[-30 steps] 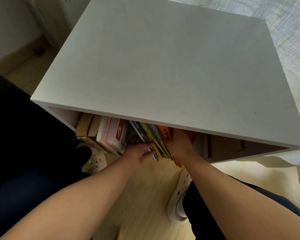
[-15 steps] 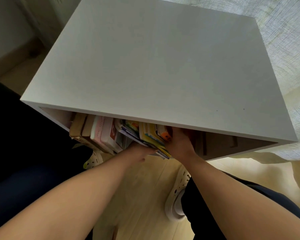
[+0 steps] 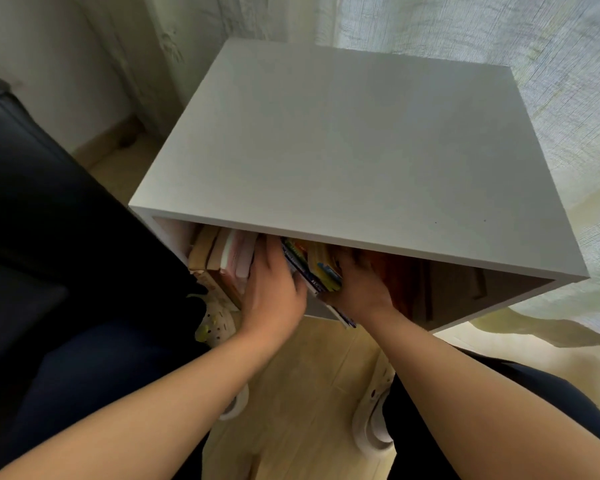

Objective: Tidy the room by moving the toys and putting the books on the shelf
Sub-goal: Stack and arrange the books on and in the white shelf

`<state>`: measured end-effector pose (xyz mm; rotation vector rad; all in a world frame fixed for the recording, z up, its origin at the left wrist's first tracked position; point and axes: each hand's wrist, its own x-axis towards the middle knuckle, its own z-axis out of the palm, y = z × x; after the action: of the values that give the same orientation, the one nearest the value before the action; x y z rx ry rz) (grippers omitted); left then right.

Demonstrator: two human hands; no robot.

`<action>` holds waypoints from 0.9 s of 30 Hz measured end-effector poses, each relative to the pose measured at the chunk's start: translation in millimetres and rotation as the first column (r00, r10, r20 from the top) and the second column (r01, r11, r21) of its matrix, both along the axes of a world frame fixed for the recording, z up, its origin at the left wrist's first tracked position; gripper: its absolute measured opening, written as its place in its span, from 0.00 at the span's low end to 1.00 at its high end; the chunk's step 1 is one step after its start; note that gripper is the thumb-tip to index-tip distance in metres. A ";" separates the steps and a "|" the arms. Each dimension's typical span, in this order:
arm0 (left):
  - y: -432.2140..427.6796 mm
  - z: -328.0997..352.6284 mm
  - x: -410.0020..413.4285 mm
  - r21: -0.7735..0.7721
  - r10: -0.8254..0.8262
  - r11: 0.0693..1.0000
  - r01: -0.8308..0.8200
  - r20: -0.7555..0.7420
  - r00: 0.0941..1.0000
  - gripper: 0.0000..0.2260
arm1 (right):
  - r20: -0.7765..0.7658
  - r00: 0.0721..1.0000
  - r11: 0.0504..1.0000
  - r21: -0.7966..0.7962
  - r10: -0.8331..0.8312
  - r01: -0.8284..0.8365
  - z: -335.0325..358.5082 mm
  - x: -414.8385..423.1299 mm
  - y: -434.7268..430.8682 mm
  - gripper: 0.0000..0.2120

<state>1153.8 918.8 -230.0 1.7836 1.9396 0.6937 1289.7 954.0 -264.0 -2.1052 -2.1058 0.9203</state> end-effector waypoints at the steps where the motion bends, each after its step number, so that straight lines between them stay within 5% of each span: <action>1: -2.8 -2.1 0.2 0.018 -0.055 0.998 0.061 -0.216 0.975 0.29 | -0.001 1.000 1.000 0.011 -0.002 0.002 0.5 -2.8 1.3 0.40; 4: 1.5 -4.7 -5.1 0.047 -0.114 0.982 0.181 -0.615 0.780 0.25 | 0.009 1.000 0.999 0.045 -0.016 0.015 1.2 -8.8 4.0 0.38; 8: 24.5 20.7 -7.9 -0.045 -0.195 0.969 0.243 -0.744 0.639 0.20 | 0.060 0.998 0.996 0.082 0.023 -0.028 3.0 -8.0 7.7 0.32; 14: 48.0 18.6 -2.0 -0.381 -0.476 0.878 0.291 -0.625 0.619 0.16 | 0.065 0.998 0.998 0.069 0.011 -0.016 10.0 -5.3 5.8 0.27; 23: 24.5 10.0 -13.4 -0.368 -0.525 0.840 0.399 -0.736 0.426 0.21 | 0.008 0.999 0.998 0.047 0.046 -0.046 12.1 6.5 -5.6 0.21; 27: 29.8 16.0 -11.4 -0.314 -0.506 0.851 0.422 -0.708 0.493 0.18 | 0.045 0.997 0.995 0.068 0.065 -0.068 7.9 1.9 -11.7 0.23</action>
<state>1142.4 948.6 -214.0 2.6576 1.6830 -0.4698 1291.6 942.2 -256.1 -2.0512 -2.2074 0.8027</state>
